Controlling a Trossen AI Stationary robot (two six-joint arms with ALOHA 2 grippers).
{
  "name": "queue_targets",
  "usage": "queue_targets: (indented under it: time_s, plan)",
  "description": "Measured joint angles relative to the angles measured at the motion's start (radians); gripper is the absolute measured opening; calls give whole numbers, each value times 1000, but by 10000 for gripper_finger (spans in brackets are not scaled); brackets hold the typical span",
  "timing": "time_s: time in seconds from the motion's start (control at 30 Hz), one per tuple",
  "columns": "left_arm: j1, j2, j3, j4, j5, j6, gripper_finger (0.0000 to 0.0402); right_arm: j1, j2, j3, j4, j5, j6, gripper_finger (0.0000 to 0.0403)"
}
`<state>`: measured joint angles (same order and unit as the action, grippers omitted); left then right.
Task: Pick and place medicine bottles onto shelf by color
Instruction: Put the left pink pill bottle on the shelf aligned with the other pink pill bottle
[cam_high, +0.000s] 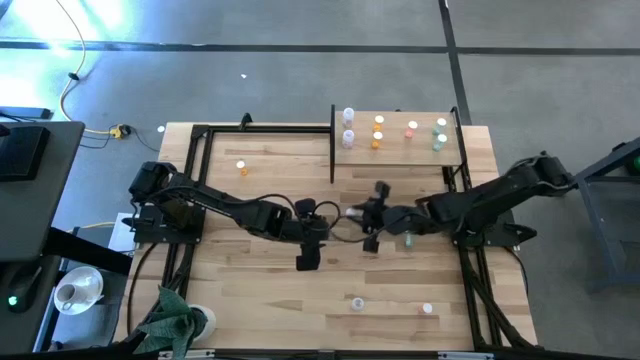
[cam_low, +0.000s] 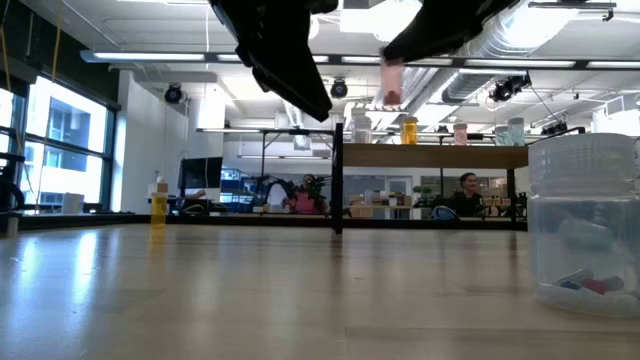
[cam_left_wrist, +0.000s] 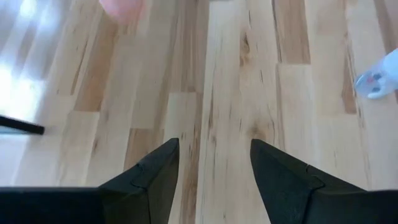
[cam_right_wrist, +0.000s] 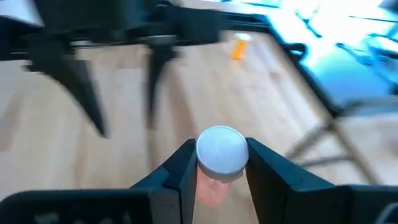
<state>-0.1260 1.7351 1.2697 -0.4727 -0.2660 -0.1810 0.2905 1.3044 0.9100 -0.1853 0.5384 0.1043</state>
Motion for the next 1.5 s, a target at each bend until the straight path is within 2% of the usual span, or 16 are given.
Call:
queue_targets:
  time_s: [0.27,0.43,0.63,0.73,0.97,1.5]
  plan:
    - [-8,2,-8,30,-11,17,182,-9,-201,0,-84,189,-34,103]
    - [4,3,-59,95,-7,39,179,-9,-331,-21,-112,359,-21,103]
    - [29,2,-64,88,-7,30,179,-12,-494,-166,-122,538,70,103]
    - [35,2,-64,105,-7,31,179,-34,-570,-249,-121,587,126,103]
    - [41,2,-63,147,-7,43,179,-153,-640,-353,-102,577,199,103]
    - [41,2,-63,154,-6,45,177,-524,-568,-369,-77,308,207,103]
